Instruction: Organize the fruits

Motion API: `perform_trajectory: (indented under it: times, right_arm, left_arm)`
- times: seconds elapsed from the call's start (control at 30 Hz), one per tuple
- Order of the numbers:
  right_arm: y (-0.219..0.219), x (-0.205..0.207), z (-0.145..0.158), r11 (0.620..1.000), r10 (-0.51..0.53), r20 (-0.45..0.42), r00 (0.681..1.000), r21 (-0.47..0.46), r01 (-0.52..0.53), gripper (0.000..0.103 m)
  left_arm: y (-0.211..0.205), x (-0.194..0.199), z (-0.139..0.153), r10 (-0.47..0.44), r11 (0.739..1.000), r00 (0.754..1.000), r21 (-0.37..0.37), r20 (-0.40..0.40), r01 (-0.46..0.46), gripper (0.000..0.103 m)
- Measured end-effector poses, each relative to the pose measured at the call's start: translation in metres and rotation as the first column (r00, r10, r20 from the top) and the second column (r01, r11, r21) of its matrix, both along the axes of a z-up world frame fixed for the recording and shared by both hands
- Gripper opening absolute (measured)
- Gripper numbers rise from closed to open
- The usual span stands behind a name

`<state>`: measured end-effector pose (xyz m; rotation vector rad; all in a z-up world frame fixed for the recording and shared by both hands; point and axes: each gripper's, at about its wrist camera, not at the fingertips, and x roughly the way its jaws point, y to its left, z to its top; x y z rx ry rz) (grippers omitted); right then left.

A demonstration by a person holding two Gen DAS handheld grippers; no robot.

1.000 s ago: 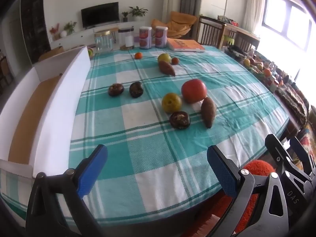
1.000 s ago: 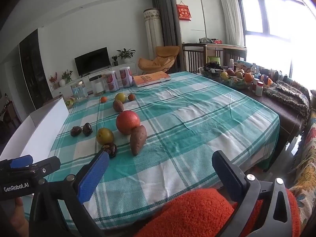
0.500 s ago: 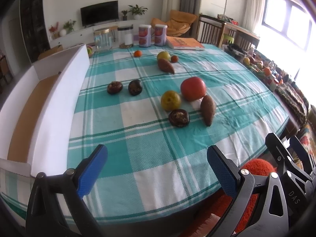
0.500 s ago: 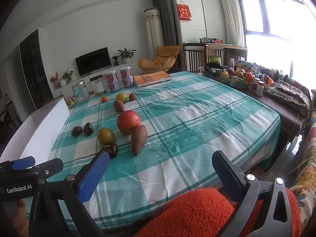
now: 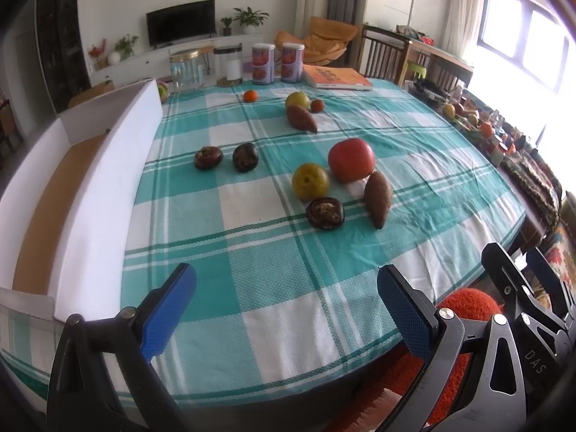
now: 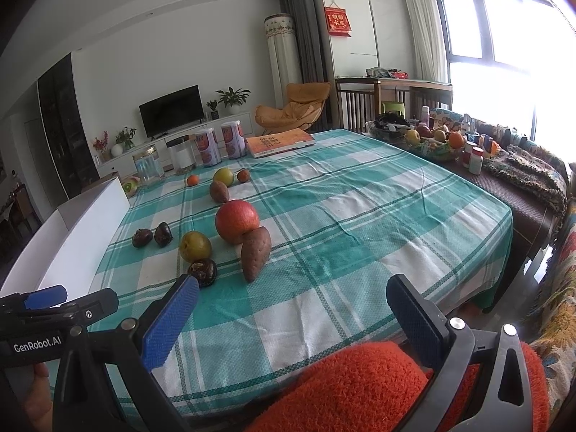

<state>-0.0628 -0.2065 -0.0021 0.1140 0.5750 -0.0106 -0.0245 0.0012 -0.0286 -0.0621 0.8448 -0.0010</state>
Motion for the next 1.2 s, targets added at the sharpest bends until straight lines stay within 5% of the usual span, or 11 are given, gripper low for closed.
perform_trajectory:
  times: [1.2]
  right_arm:
    - [0.0000,0.0001,-0.0001,1.000,0.002,-0.018,1.000,0.013,-0.002,0.103]
  left_arm:
    - [0.0008,0.0007,0.0009,0.001,1.000,1.000,-0.002,-0.003,-0.001,0.101]
